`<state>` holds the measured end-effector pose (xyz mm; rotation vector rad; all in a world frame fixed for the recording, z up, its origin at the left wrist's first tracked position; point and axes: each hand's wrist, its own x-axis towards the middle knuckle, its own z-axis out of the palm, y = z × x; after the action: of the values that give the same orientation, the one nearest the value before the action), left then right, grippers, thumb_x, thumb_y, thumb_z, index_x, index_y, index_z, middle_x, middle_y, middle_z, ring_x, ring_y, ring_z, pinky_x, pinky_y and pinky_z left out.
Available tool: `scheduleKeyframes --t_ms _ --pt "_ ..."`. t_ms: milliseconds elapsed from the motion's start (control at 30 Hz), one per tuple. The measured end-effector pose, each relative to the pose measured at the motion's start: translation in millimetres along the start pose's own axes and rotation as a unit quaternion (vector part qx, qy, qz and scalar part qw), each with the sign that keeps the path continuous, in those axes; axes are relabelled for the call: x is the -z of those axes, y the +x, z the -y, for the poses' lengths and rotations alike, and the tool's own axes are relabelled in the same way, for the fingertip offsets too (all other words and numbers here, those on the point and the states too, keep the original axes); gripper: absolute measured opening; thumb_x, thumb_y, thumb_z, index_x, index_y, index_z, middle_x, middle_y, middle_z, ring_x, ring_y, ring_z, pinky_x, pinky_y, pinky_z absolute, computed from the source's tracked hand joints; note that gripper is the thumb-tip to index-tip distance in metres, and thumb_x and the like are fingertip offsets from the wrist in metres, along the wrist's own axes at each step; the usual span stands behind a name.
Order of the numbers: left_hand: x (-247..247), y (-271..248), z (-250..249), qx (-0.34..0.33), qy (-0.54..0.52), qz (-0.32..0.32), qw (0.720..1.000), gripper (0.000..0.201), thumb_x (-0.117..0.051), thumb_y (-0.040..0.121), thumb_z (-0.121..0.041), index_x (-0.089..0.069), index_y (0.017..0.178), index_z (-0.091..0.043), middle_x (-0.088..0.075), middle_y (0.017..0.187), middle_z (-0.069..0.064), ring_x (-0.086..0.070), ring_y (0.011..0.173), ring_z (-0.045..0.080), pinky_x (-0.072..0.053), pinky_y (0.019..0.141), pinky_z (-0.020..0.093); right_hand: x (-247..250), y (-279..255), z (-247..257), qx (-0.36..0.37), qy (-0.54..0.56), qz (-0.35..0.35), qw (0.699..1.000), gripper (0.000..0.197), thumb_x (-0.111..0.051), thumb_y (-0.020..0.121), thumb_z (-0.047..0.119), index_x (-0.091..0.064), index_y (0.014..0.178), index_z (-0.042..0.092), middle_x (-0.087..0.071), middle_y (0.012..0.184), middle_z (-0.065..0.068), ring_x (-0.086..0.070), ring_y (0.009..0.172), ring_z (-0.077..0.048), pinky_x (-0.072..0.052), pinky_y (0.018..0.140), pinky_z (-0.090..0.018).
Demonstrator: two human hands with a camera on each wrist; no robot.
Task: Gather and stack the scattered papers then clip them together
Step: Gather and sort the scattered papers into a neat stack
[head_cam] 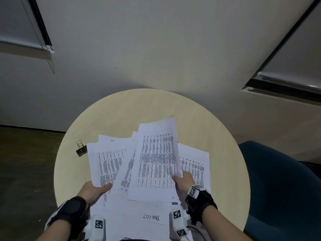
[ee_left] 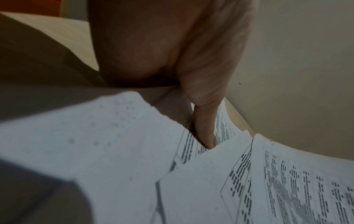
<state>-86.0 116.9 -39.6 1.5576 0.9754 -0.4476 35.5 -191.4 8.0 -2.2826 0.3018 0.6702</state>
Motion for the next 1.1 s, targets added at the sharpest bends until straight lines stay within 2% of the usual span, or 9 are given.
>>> scheduleKeyframes --t_ms 133,333,467,600,733,800,900,967,1100 --pt "-1 10 6 -0.004 -0.029 -0.006 1.0 0.053 -0.073 0.056 -0.073 -0.061 0.074 -0.024 -0.052 0.082 0.002 -0.044 0.076 0.018 -0.028 0.06 0.024 -3 -5 9 0.042 -0.014 0.026 0.999 0.018 -0.061 0.089 0.009 -0.052 0.074 0.012 -0.052 0.066 -0.002 -0.049 0.057 -0.015 -0.038 0.051 -0.02" --pt "-4 -12 -12 -0.034 0.002 -0.016 0.999 0.046 -0.071 0.082 -0.041 -0.041 0.059 -0.014 -0.034 0.032 -0.005 -0.028 0.035 0.014 -0.025 0.053 0.026 -36 -6 24 0.093 -0.109 0.062 0.988 0.023 -0.072 0.078 0.027 -0.055 0.089 0.017 -0.06 0.087 -0.005 -0.059 0.077 -0.023 -0.046 0.068 -0.03" --pt "-6 -4 -8 -0.091 -0.016 -0.02 0.996 0.03 -0.074 0.082 -0.029 -0.066 0.098 -0.005 -0.072 0.081 0.012 -0.06 0.069 0.022 -0.043 0.071 0.028 -39 -2 25 0.089 -0.102 0.046 0.99 0.035 -0.059 0.092 0.028 -0.057 0.121 0.008 -0.062 0.118 -0.008 -0.059 0.102 -0.022 -0.04 0.078 -0.025" --pt "-10 -13 -22 -0.113 -0.04 -0.013 0.993 0.027 -0.074 0.081 -0.033 -0.069 0.099 -0.014 -0.055 0.066 0.005 -0.044 0.061 0.021 -0.037 0.061 0.027 -35 -6 24 0.1 -0.126 0.106 0.981 0.025 -0.053 0.095 0.024 -0.043 0.075 0.012 -0.047 0.072 -0.002 -0.042 0.057 -0.014 -0.029 0.058 -0.026" --pt "-11 -19 -36 -0.16 -0.011 -0.01 0.987 0.026 -0.071 0.084 -0.023 -0.063 0.107 -0.014 -0.063 0.078 0.006 -0.052 0.068 0.022 -0.041 0.061 0.026 -33 -12 22 0.097 -0.129 0.097 0.982 0.038 -0.058 0.088 0.032 -0.028 0.067 0.021 -0.027 0.067 0.005 -0.025 0.054 -0.011 -0.022 0.057 -0.025" --pt "-8 -26 -46 -0.191 -0.003 0.002 0.982 0.021 -0.07 0.086 -0.022 -0.065 0.105 -0.015 -0.063 0.071 0.002 -0.05 0.06 0.019 -0.04 0.056 0.024 -25 -17 25 0.072 -0.048 0.103 0.991 0.019 -0.063 0.086 0.033 -0.046 0.084 0.023 -0.042 0.08 0.003 -0.041 0.066 -0.013 -0.034 0.063 -0.025" --pt "4 -41 -65 -0.227 -0.008 0.055 0.972 0.024 -0.072 0.083 -0.03 -0.069 0.102 -0.017 -0.064 0.068 -0.002 -0.048 0.057 0.015 -0.039 0.056 0.025 -6 -23 41 0.042 0.163 0.104 0.98 0.056 -0.07 0.087 0.015 -0.042 0.133 0.002 -0.055 0.127 -0.016 -0.059 0.099 -0.02 -0.048 0.067 -0.013" --pt "11 -50 -81 -0.248 -0.013 0.084 0.965 0.029 -0.075 0.08 -0.031 -0.069 0.096 -0.009 -0.06 0.071 0.007 -0.048 0.059 0.017 -0.038 0.057 0.025 6 -30 62 0.088 0.253 0.092 0.959 0.057 -0.075 0.081 0.012 -0.047 0.129 -0.001 -0.061 0.124 -0.016 -0.064 0.089 -0.011 -0.052 0.064 -0.013" --pt "16 -76 -117 -0.34 -0.016 0.013 0.94 0.012 -0.074 0.081 -0.012 -0.067 0.071 -0.012 -0.068 0.059 -0.006 -0.062 0.056 0.006 -0.047 0.059 0.02 23 -50 108 0.166 0.421 0.047 0.891 0.035 -0.082 0.072 0.009 -0.061 0.099 0.002 -0.067 0.093 -0.013 -0.068 0.084 -0.018 -0.055 0.072 -0.022"
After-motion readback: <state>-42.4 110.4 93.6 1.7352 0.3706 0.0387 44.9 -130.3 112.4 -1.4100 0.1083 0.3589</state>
